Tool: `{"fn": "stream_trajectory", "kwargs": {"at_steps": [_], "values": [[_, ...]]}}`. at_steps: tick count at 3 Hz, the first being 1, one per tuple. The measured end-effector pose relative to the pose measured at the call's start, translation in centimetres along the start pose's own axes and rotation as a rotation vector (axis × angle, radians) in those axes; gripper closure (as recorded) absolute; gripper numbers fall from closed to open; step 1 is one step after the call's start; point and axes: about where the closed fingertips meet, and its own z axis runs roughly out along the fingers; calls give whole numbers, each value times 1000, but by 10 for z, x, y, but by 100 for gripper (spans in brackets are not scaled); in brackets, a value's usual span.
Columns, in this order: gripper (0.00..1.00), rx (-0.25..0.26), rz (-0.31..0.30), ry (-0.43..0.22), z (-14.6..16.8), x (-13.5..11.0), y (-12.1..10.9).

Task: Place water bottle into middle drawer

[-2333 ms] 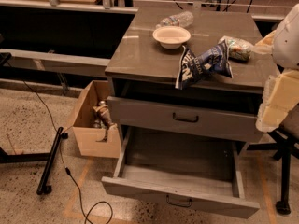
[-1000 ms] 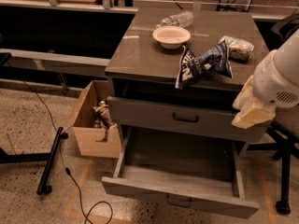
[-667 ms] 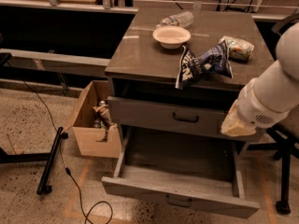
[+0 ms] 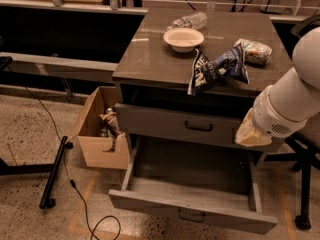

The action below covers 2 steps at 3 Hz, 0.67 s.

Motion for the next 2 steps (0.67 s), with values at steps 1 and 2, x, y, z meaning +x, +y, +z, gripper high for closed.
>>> {"fn": "stream_trajectory", "kwargs": {"at_steps": [1, 2], "values": [[100, -16, 15, -16, 32, 7, 17], [100, -64, 23, -103, 94, 6, 52]]}}
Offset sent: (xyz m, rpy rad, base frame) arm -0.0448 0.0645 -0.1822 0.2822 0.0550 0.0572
